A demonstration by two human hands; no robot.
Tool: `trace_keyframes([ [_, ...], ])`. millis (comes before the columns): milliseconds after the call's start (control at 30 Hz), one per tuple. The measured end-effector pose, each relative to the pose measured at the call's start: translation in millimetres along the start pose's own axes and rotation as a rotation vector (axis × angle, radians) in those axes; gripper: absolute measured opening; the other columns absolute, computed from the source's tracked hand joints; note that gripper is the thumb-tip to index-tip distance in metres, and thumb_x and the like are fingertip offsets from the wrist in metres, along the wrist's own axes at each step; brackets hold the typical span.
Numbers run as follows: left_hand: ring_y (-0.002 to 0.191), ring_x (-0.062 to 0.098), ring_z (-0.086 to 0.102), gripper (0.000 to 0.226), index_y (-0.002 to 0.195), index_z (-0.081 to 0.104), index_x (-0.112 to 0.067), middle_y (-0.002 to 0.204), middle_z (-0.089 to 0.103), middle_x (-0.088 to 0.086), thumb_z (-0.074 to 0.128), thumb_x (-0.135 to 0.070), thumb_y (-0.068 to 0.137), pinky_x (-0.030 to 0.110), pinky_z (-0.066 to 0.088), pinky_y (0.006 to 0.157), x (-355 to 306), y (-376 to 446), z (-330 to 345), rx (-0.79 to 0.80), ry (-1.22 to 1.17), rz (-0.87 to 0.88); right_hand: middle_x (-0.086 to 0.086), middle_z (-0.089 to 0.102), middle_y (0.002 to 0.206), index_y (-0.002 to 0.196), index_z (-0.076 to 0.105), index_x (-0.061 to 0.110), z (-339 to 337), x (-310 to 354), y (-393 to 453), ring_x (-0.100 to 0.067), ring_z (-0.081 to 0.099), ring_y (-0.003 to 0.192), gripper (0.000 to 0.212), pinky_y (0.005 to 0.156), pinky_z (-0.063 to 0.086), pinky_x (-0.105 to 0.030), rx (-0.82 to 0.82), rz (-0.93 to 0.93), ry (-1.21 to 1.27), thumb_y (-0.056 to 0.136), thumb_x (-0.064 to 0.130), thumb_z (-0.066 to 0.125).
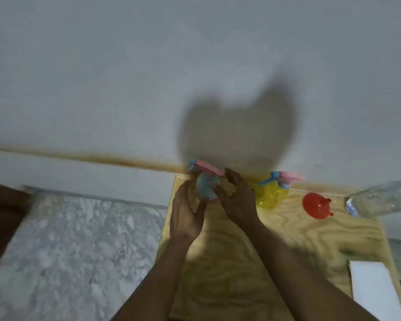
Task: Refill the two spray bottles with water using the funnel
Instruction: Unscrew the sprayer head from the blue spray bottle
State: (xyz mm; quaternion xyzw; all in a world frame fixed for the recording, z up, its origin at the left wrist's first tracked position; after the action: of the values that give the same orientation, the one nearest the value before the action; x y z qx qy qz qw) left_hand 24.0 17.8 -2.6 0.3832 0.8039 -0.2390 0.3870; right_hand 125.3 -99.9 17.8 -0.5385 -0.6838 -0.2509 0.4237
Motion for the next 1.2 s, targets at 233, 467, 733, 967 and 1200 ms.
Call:
trace_keyframes([
  [233,0.116,0.004,0.060,0.078,0.140,0.044,-0.037,0.125,0.061,-0.020,0.081,-0.040,0.071,0.032,0.056,0.095,35,44,37,0.019,-0.133,-0.129,0.009,0.076,0.101,0.110,0.074,0.026,27,-9,24,-0.004,0.070,0.094,0.036,0.083,0.057,-0.037,-0.015,0.021,0.208,0.076,0.031,0.084],
  [467,0.117,0.014,0.063,0.070,0.137,0.051,-0.039,0.127,0.066,-0.008,0.081,-0.027,0.074,0.022,0.057,0.088,34,47,44,0.052,-0.197,-0.151,0.016,0.075,0.090,0.096,0.073,0.035,30,-7,31,0.000,0.069,0.088,0.027,0.080,0.056,-0.026,0.036,-0.019,0.287,0.080,0.016,0.082],
  [733,0.123,0.014,0.057,0.071,0.141,0.046,-0.022,0.136,0.059,-0.004,0.066,-0.055,0.081,0.041,0.054,0.095,11,5,26,-0.035,-0.188,-0.012,0.011,0.070,0.096,0.104,0.070,0.024,5,18,10,-0.004,0.066,0.093,0.017,0.078,0.054,-0.021,0.057,-0.106,0.222,0.088,0.024,0.074],
  [967,0.131,0.008,0.049,0.074,0.145,0.033,-0.032,0.142,0.043,-0.026,0.066,-0.057,0.084,0.038,0.052,0.101,-31,-53,-2,-0.097,-0.309,0.055,0.005,0.074,0.096,0.105,0.071,0.017,-39,57,-36,-0.007,0.070,0.091,0.025,0.080,0.058,-0.031,0.042,-0.072,0.388,0.088,0.035,0.073],
  [1200,0.127,0.011,0.055,0.058,0.136,0.038,-0.057,0.140,0.052,-0.012,0.053,-0.075,0.083,0.046,0.053,0.098,-68,-96,-34,-0.219,-0.344,0.169,0.005,0.074,0.092,0.097,0.069,0.025,-69,97,-83,-0.011,0.070,0.090,0.024,0.077,0.059,-0.033,0.002,-0.096,0.498,0.081,0.042,0.077],
])
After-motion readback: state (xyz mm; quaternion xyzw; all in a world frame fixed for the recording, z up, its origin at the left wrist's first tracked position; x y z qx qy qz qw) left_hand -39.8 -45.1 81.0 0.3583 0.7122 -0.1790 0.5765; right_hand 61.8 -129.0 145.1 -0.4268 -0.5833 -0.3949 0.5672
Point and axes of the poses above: each hand's wrist, its own y-axis towards the middle knuckle, its own z-axis out of the palm, x = y × z, the point moved 3 cm from there along y, towards the middle knuckle
